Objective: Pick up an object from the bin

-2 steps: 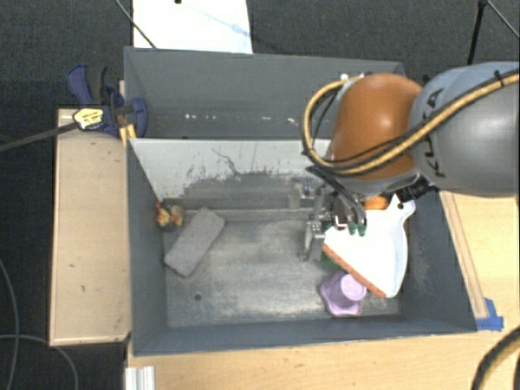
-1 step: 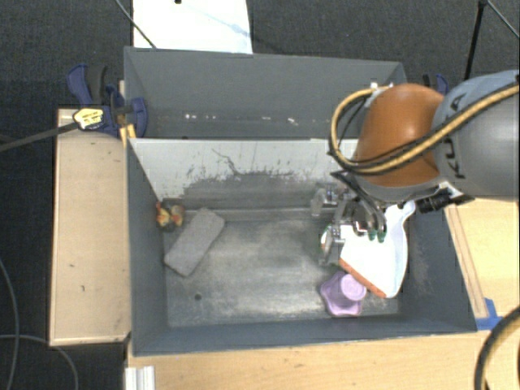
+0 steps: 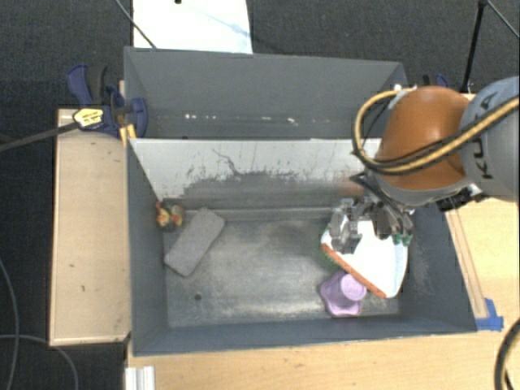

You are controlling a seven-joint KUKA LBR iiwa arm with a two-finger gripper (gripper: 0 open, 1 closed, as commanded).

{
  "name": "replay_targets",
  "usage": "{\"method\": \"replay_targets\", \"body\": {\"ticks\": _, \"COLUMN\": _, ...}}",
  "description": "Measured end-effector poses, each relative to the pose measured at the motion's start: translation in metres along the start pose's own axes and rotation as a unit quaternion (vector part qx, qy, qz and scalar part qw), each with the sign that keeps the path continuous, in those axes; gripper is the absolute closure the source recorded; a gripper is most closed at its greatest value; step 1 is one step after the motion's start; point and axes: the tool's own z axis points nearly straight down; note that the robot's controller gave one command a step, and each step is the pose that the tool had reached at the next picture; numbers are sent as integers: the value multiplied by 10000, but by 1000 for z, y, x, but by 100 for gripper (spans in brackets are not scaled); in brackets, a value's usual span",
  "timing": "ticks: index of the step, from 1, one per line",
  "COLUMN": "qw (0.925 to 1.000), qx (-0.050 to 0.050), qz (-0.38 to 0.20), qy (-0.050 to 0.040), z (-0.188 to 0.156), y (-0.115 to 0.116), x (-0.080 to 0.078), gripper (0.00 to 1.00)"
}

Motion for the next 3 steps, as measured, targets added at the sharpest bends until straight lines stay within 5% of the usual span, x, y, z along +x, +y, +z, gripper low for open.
{"method": "replay_targets", "body": {"ticks": 1, "qw": 10000, "qx": -1, "qz": 8, "qy": 1, "z": 0, "y": 0, "x": 0, "gripper": 0}}
{"method": "replay_targets", "body": {"ticks": 2, "qw": 10000, "qx": -1, "qz": 11, "qy": 1, "z": 0, "y": 0, "x": 0, "gripper": 0}}
{"method": "replay_targets", "body": {"ticks": 3, "qw": 10000, "qx": 0, "qz": -88, "qy": -32, "z": 35, "y": -41, "x": -23, "gripper": 0}}
